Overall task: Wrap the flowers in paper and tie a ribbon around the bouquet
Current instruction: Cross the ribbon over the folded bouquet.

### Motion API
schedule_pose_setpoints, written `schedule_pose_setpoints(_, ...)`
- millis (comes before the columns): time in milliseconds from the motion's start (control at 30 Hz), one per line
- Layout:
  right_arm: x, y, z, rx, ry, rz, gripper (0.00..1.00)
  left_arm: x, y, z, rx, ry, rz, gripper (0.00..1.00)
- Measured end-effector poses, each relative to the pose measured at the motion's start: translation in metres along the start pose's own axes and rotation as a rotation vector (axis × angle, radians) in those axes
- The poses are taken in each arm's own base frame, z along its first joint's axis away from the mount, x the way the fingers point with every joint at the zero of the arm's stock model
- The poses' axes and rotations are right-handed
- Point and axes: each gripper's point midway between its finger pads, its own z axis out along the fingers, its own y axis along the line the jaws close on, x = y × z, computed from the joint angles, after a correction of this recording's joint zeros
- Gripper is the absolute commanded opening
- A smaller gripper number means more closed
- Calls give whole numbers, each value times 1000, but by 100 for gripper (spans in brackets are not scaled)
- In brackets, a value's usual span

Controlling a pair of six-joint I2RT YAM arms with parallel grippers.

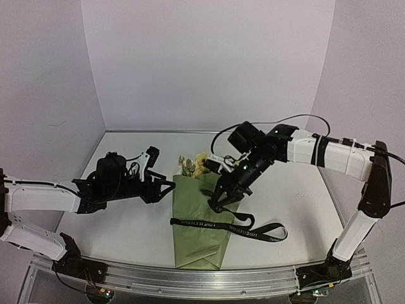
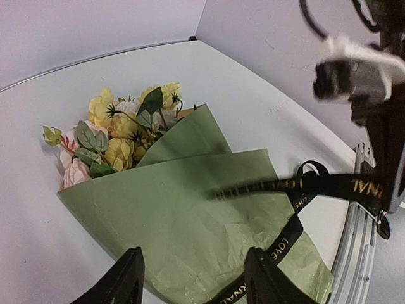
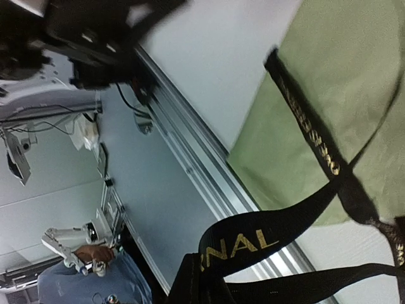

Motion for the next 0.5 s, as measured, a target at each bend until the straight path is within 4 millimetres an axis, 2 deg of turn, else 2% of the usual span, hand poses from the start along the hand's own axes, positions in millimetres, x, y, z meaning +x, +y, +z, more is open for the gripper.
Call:
schedule_pose_setpoints(100,31,-31,16,54,101,81,0,10,0,3,5,45,1,45)
schedule_pose_setpoints(167,40,-39,19,75,132,104,0,24,0,11,18,108,14,45)
schedule_pose_setpoints(367,44,-40,19,87,149,83,0,64,-9,35,74,300,73,48)
schedule_pose_setpoints(500,42,-36,15,87,144,62,0,75,-25,48,130,374,138,51)
